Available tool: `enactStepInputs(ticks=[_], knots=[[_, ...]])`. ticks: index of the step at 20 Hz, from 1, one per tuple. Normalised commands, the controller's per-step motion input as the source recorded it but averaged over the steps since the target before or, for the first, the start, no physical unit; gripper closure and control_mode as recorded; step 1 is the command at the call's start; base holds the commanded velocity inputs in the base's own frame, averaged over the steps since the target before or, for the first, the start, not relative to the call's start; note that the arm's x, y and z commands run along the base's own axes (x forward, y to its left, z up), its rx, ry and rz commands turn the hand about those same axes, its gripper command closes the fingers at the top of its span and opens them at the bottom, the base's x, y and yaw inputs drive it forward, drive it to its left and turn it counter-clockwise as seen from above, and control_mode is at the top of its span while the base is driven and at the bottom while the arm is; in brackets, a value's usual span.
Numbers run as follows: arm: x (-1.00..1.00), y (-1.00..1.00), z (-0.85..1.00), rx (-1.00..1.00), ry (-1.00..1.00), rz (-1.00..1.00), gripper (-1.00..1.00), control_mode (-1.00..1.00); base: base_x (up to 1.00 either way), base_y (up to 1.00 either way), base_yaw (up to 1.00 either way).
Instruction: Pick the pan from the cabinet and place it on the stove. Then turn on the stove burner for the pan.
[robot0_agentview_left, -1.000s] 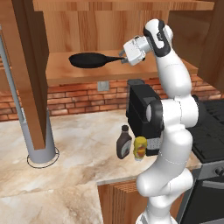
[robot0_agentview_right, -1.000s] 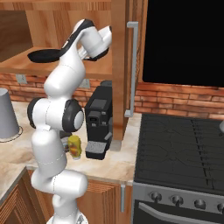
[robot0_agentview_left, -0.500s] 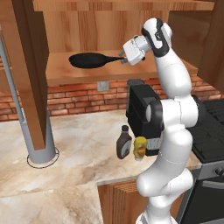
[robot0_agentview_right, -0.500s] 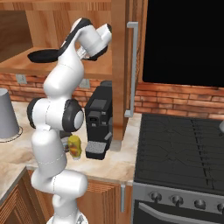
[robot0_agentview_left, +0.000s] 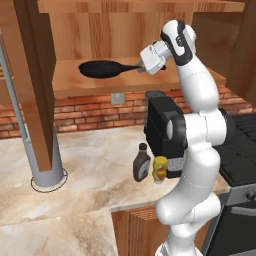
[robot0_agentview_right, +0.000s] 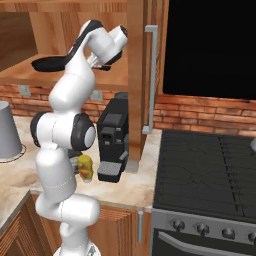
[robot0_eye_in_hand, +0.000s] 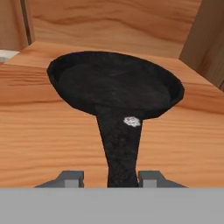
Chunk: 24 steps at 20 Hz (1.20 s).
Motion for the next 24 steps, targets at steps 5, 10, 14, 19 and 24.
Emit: enactStepInputs(ticks=[5,10,14,19,24], knots=[[0.0,0.0,-0.32,0.0,0.0,0.0,1.0,-1.0,0.0,0.0,0.0],[0.0,0.0,-0.13,0.0,-0.01,0.0,1.0,-1.0,0.0,0.0,0.0],[-0.01,0.0,-0.05,0.0,-0.07,0.0,1.0,-1.0,0.0,0.0,0.0],[-0.02,0.01,-0.01,0.0,-0.17,0.0,1.0,-1.0,0.0,0.0,0.0],[0.0,0.08,-0.08,0.0,-0.27,0.0,1.0,-1.0,0.0,0.0,0.0]])
